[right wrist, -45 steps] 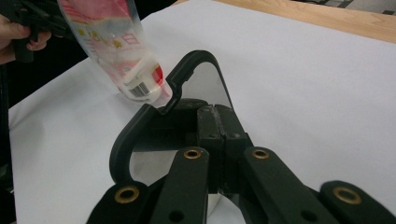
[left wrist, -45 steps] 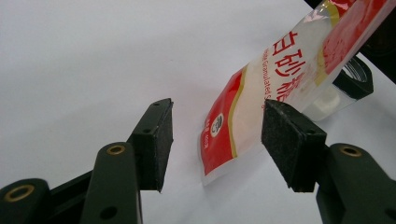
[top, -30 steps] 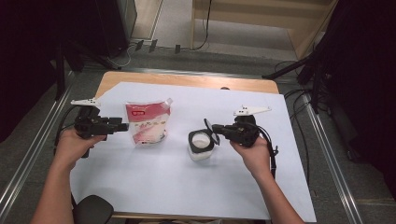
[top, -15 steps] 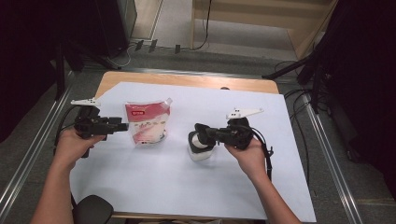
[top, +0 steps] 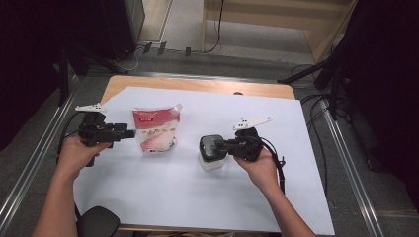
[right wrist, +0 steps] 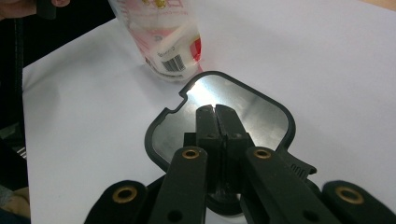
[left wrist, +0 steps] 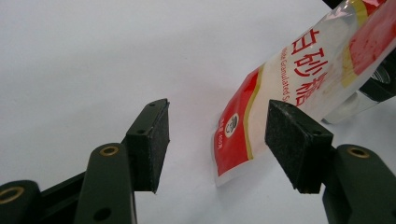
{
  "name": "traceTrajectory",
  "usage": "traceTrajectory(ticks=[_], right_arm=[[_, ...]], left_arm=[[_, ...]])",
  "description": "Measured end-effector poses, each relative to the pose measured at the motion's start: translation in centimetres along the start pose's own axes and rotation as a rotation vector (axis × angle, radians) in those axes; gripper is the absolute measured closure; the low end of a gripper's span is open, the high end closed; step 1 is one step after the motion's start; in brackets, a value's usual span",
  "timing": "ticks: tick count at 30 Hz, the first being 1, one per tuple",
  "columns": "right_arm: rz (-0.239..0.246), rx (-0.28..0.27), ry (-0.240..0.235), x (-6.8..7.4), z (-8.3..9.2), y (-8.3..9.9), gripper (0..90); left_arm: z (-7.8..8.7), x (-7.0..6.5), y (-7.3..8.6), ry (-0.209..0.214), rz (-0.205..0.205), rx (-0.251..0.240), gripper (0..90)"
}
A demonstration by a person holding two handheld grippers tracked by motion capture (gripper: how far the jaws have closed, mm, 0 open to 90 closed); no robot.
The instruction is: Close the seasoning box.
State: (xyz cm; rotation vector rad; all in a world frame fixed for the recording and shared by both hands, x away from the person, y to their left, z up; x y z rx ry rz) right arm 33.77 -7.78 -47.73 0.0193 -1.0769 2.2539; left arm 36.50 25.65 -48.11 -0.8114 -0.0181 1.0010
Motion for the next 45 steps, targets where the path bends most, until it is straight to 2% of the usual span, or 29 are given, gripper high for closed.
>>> traceTrajectory(ticks=[9,12,15,16,17,19,20,26,35,36,38,43,45], right_arm=[[0.005,0.016,0.002,0.2,-0.4,0.3,88.6],[0.01,0.001,0.002,0.1,-0.1,0.2,83.1],[0.014,-0.004,0.006,0.0,0.2,0.1,79.5],[0.01,-0.013,0.011,-0.2,0.6,0.1,73.4],[0.011,-0.024,0.016,-0.3,0.8,0.1,71.2],[0.01,-0.03,0.02,-0.5,1.0,0.1,69.6],[0.001,-0.047,0.033,-1.1,1.5,0.1,65.0],[-0.029,-0.083,0.06,-2.6,2.6,0.5,58.4],[-0.066,-0.121,0.107,-4.6,4.2,1.3,55.4],[-0.077,-0.136,0.124,-5.3,4.9,1.6,54.6],[-0.09,-0.136,0.138,-5.9,5.3,2.0,53.9],[-0.102,-0.134,0.179,-7.1,6.0,3.2,51.2],[-0.09,-0.142,0.194,-7.5,6.1,3.5,49.7]], left_arm=[[-0.2,-0.1,0.0,-0.002,-0.01,0.008,40.8],[-0.3,-0.1,0.0,-0.007,0.002,0.012,40.7],[-0.3,-0.1,0.0,-0.011,-0.005,0.016,40.6],[-0.4,-0.2,-0.1,-0.014,-0.008,0.011,40.6],[-0.4,-0.2,-0.1,-0.014,-0.008,0.012,40.5],[-0.4,-0.2,-0.1,-0.015,-0.007,0.011,40.4],[-0.5,-0.2,-0.1,-0.017,-0.008,0.01,40.4],[-0.6,-0.2,0.0,-0.015,-0.005,0.018,40.0],[-0.6,-0.3,0.0,-0.019,-0.006,0.023,39.9],[-0.5,-0.3,0.0,-0.018,-0.008,0.021,39.8],[-0.5,-0.3,-0.1,-0.019,-0.005,0.017,39.7],[-0.5,-0.3,-0.1,-0.018,-0.004,0.016,39.5],[-0.5,-0.2,-0.1,-0.019,-0.004,0.011,39.5]])
Point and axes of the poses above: each handheld gripper's, and its own axes: z roughly backward along the jaws, y roughly out of its underside, x roughly to its left, the point moved 8 cm from there along -z, roughly forward along the jaws, and after that the axes turned 8 degrees about x, right-handed, at the moved point
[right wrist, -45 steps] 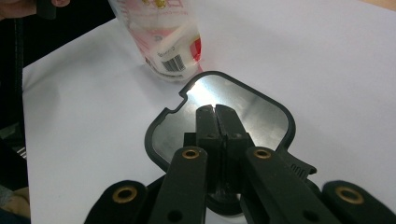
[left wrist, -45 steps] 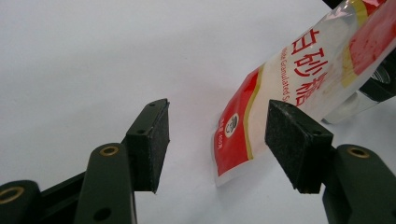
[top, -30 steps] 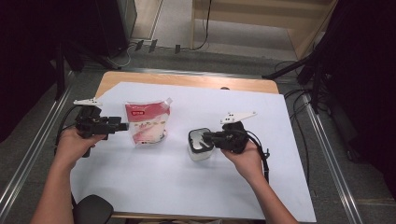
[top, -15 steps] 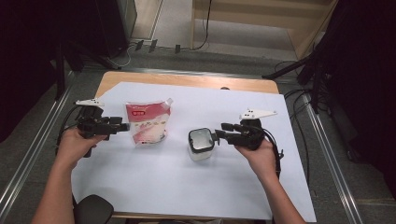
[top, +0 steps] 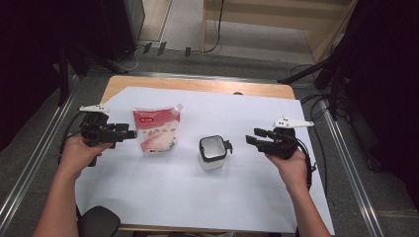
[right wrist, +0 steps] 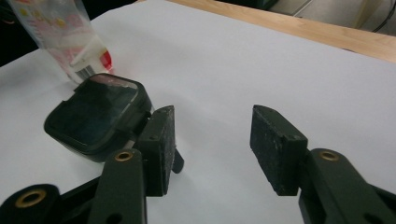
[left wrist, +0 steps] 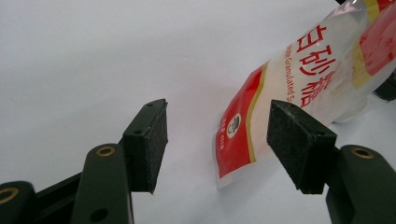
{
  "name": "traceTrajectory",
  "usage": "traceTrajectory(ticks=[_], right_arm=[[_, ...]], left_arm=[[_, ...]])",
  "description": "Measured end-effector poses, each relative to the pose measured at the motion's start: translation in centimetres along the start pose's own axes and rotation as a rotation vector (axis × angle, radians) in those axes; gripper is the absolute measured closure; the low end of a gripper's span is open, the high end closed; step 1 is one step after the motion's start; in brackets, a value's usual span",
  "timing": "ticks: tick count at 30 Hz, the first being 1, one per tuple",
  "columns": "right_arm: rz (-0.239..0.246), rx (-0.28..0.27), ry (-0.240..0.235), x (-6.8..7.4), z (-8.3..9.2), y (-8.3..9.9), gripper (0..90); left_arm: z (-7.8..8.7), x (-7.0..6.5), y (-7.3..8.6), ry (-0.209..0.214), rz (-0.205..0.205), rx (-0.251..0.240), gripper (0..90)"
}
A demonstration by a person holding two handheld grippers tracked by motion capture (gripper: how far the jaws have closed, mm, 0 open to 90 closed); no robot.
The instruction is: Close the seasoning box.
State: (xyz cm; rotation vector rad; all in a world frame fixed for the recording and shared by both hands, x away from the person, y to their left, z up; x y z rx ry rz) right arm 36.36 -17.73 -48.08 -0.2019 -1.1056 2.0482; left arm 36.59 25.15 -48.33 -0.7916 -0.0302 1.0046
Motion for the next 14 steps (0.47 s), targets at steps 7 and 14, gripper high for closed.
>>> traceTrajectory(ticks=[7,14], right_arm=[[-0.038,0.005,0.023,-1.2,0.3,0.8,47.0],[-0.067,0.002,0.034,-2.0,0.4,1.2,45.0]], left_arm=[[0.0,0.0,0.0,-0.002,-0.002,-0.003,39.1],[0.1,0.1,0.0,0.002,-0.001,-0.004,38.5]])
Point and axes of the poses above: each handheld gripper's, and its own axes: z roughly backward along the jaws, y roughly out of its underside, x roughly to its left, the point moved 8 cm from there along -z, roughly forward along the jaws, and after that the axes turned 8 degrees about x, right-handed, at the moved point
